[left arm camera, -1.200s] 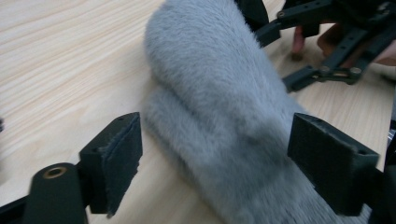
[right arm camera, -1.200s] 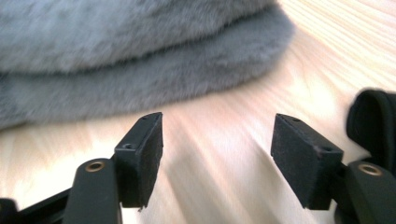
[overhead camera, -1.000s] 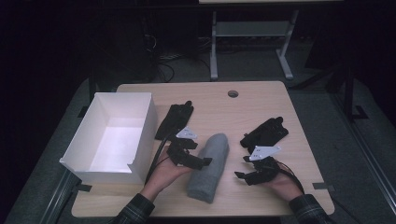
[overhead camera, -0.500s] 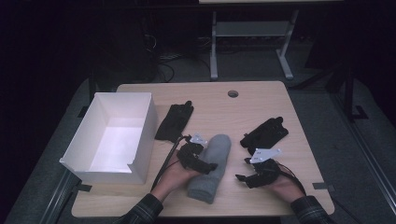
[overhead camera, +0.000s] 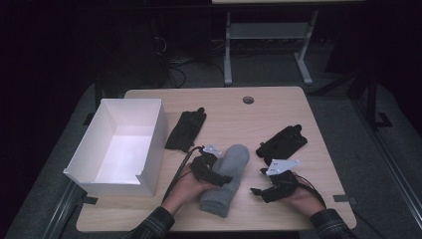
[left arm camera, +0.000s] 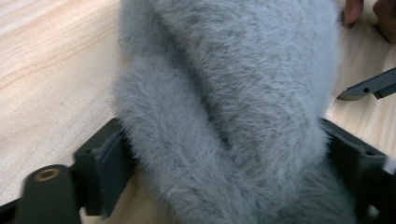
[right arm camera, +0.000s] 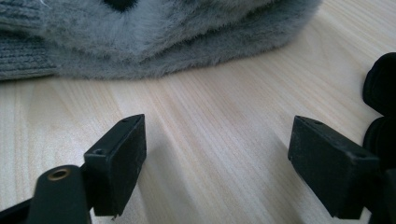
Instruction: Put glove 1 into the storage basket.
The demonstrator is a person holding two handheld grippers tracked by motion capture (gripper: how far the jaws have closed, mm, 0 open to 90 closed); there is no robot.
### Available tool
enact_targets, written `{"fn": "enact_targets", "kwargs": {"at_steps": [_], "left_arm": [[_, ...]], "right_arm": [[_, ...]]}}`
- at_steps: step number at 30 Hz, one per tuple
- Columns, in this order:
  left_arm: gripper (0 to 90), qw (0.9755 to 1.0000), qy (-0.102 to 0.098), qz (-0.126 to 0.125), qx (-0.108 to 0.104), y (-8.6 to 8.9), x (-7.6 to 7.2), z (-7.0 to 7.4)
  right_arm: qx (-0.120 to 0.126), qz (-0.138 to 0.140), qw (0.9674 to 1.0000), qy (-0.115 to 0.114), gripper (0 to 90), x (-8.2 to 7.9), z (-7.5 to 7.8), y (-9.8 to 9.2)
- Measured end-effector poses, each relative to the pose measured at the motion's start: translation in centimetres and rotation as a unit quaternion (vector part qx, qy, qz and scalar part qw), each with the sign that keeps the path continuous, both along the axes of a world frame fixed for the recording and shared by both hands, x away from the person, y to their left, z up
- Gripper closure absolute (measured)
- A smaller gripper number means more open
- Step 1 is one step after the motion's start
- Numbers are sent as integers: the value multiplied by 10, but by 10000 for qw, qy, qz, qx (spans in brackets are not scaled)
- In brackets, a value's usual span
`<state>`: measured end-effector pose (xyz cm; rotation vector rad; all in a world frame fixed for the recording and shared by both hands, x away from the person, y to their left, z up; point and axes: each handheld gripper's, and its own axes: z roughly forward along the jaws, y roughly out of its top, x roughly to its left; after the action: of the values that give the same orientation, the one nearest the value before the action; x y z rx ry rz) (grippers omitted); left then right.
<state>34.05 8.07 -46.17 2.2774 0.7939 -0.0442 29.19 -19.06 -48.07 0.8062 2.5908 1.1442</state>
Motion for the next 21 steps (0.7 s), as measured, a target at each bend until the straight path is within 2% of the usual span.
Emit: {"fn": "enact_targets", "kwargs": {"at_steps": [3,5,9,11,12,15,21], "left_arm": [[278,9999,86,-51,-52,-1,-1,1],[331,9998,139,-101,37,-1,0,3],[473,9993,324,-200,62,-4,1,5],[533,9989,296,-303,187,-6,1,7],[564,9991,284,-275,182,-7,-1,8],[626,9989,142,-341,287,-10,-4,11],[655,9993,173,-318,78,-4,-4,16]], "right_arm": [[-3,11,10000,4,184,0,0,0],[-3,12,10000,4,182,0,0,0],[-5,9,10000,4,179,0,0,0],[-5,9,10000,4,179,0,0,0],[-5,8,10000,5,179,0,0,0],[-3,9,10000,6,179,0,0,0],[-5,10,10000,4,178,0,0,0]]}}
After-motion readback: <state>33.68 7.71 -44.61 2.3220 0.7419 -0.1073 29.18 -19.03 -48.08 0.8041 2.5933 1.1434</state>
